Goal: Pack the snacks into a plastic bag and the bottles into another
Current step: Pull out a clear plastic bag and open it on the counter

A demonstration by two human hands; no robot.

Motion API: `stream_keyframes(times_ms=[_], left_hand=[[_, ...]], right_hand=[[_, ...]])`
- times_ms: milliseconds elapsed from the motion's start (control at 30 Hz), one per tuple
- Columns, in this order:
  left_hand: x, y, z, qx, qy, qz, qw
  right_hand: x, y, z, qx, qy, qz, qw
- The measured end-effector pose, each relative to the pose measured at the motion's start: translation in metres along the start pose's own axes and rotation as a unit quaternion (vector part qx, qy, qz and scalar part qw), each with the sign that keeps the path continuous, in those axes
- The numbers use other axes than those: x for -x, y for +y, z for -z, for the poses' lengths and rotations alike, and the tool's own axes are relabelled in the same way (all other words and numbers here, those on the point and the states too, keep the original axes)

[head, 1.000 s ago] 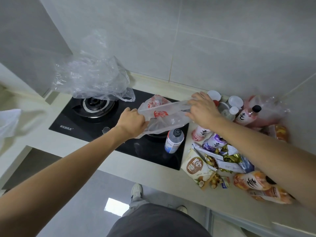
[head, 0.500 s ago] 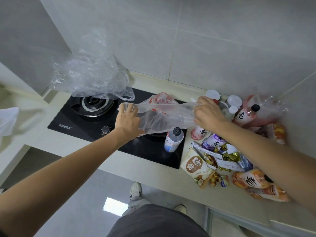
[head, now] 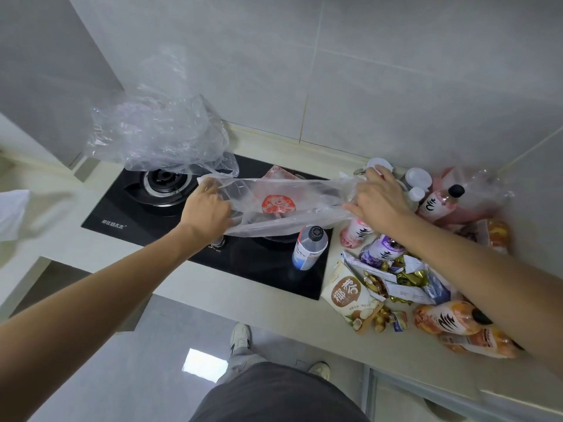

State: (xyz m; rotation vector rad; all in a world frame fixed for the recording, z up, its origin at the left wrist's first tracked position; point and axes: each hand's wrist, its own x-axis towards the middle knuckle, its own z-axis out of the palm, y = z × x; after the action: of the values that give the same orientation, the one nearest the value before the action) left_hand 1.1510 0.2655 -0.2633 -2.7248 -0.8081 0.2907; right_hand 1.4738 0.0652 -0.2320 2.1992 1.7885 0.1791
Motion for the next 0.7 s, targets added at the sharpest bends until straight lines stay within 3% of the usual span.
stream_keyframes(times_ms=[133,267,433,700], left_hand=[[0.0,-0.01,0.001,-0.007,-0.023,0.007,1.0],[0.004,-0.012,0.01,-0.039,-0.077,-0.002,0.996],[0.007,-0.012,0.012,-0.043,-0.071,0.004,0.997],[0.003,-0.028,0.008,-0.028,-0.077,0.013,0.997]], right_hand=[[-0.009,-0.001,0.002,-0.001,0.041,0.012,0.999],[-0.014,-0.005,0.006,0.014,0.002,0.041,0.999],[-0.013,-0.02,0.012,0.014,-0.057,0.013,0.998],[-0.013,-0.034,0.016,0.034,-0.078,-0.045,0.995]])
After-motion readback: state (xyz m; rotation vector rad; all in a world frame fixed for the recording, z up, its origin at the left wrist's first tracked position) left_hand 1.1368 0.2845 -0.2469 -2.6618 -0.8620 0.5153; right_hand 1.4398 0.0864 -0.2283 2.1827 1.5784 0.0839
